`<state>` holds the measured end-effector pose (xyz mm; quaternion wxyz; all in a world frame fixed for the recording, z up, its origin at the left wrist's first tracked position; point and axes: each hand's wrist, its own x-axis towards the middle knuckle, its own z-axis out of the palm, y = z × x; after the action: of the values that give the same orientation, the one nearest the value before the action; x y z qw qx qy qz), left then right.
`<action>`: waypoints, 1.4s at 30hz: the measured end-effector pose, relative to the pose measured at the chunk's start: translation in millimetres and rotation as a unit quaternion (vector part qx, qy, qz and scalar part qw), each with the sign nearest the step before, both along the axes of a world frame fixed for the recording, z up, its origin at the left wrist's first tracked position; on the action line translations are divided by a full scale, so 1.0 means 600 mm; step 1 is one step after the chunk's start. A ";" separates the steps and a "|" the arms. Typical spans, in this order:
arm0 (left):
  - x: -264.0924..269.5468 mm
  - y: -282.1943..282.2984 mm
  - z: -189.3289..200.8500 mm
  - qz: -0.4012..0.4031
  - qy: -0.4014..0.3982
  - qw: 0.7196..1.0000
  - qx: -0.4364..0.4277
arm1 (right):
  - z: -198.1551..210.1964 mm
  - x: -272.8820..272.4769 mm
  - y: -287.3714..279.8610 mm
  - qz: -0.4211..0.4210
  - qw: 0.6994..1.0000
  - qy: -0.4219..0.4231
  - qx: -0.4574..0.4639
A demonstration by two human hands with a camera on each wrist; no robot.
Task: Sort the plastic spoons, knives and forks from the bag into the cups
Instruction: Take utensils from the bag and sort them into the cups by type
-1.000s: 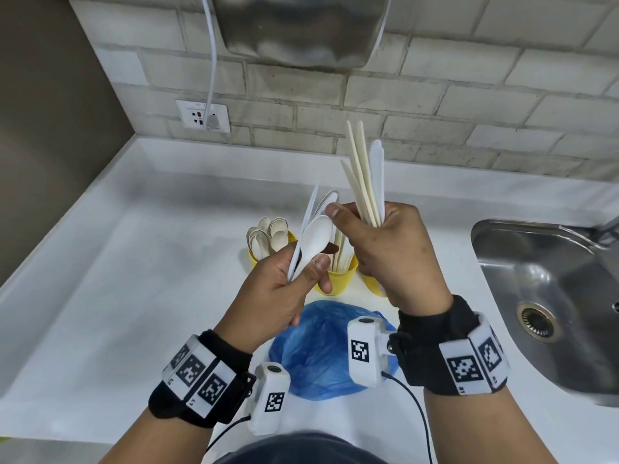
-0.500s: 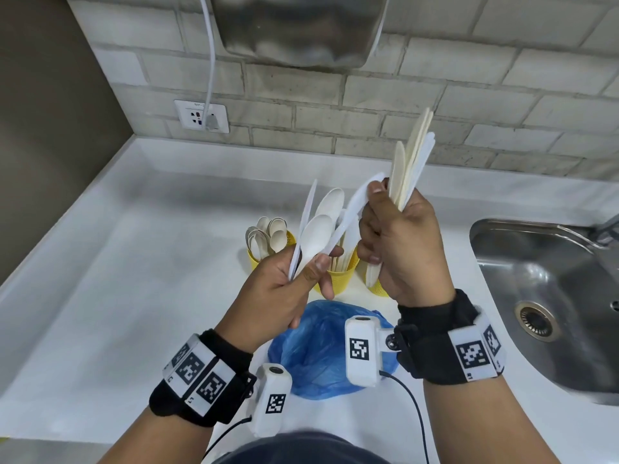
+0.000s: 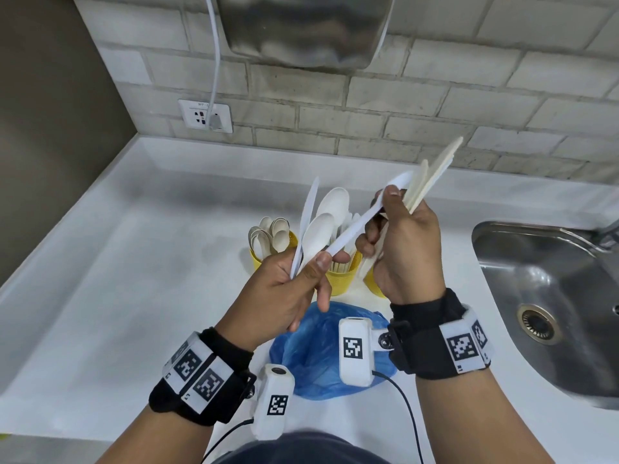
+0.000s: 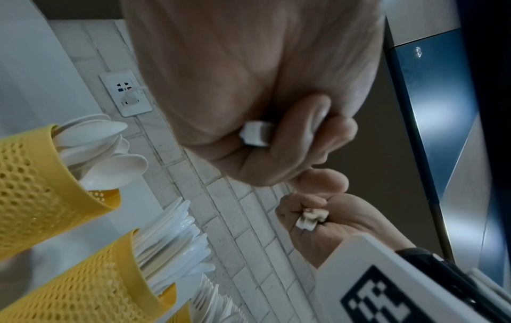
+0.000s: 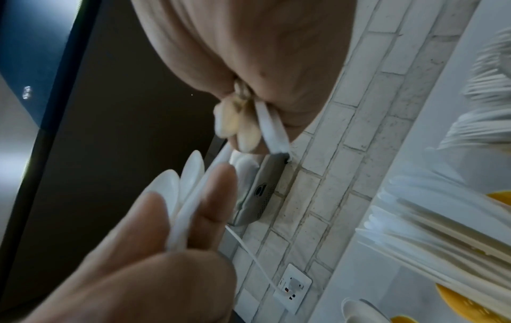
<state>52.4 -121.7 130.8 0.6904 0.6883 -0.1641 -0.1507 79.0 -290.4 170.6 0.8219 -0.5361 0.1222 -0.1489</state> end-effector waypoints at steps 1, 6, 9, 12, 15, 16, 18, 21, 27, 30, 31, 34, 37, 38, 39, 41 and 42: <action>0.000 0.001 0.001 -0.007 0.000 1.000 -0.002 | -0.001 0.003 -0.003 -0.023 1.000 0.005 0.014; 0.002 0.006 0.001 -0.019 0.001 1.000 -0.013 | 0.004 0.005 -0.022 -0.070 0.983 -0.020 0.169; 0.005 0.005 -0.003 -0.001 -0.005 1.000 0.011 | 0.010 0.005 -0.031 -0.116 0.980 -0.075 0.145; 0.009 0.001 -0.012 0.037 -0.023 0.997 0.061 | 0.015 0.002 -0.029 -0.146 0.981 -0.128 0.014; 0.010 -0.002 -0.020 0.079 -0.064 0.988 0.115 | 0.016 -0.005 -0.016 -0.102 0.980 -0.138 -0.096; 0.009 -0.002 -0.022 0.090 -0.078 0.985 0.125 | 0.013 -0.007 -0.011 -0.078 0.979 -0.129 -0.138; 0.010 -0.003 -0.026 0.107 -0.106 0.978 0.143 | 0.011 -0.013 -0.002 -0.027 0.970 -0.113 -0.215; 0.015 -0.001 -0.035 0.137 -0.153 0.962 0.180 | 0.010 -0.023 0.012 0.022 0.947 -0.102 -0.304; 0.022 0.004 -0.046 0.182 -0.244 0.919 0.250 | 0.003 -0.026 0.030 0.036 0.912 -0.088 -0.399; 0.025 0.008 -0.050 0.193 -0.257 0.910 0.263 | 0.006 -0.016 0.029 -0.018 0.933 -0.076 -0.352; 0.026 0.009 -0.051 0.195 -0.264 0.905 0.270 | 0.008 -0.014 0.028 -0.036 0.946 -0.070 -0.313; 0.026 0.010 -0.047 0.192 -0.280 0.894 0.293 | 0.011 -0.010 0.021 -0.061 0.972 -0.073 -0.215; 0.024 0.008 -0.041 0.196 -0.290 0.884 0.309 | 0.006 -0.016 0.020 -0.018 0.968 -0.075 -0.240; 0.024 0.007 -0.039 0.198 -0.295 0.880 0.316 | 0.001 -0.017 0.022 0.004 0.964 -0.070 -0.257; 0.024 0.006 -0.036 0.199 -0.302 0.875 0.320 | -0.003 -0.020 0.026 0.022 0.961 -0.063 -0.267; 0.025 0.006 -0.033 0.194 -0.311 0.872 0.323 | -0.008 -0.022 0.031 0.039 0.962 -0.054 -0.267; 0.025 0.007 -0.033 0.192 -0.312 0.871 0.328 | -0.009 -0.021 0.031 0.038 0.963 -0.050 -0.261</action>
<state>67.6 -117.7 110.9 0.3533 0.9042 -0.1772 0.1621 66.2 -271.6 165.1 0.6633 -0.7283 0.0177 -0.1712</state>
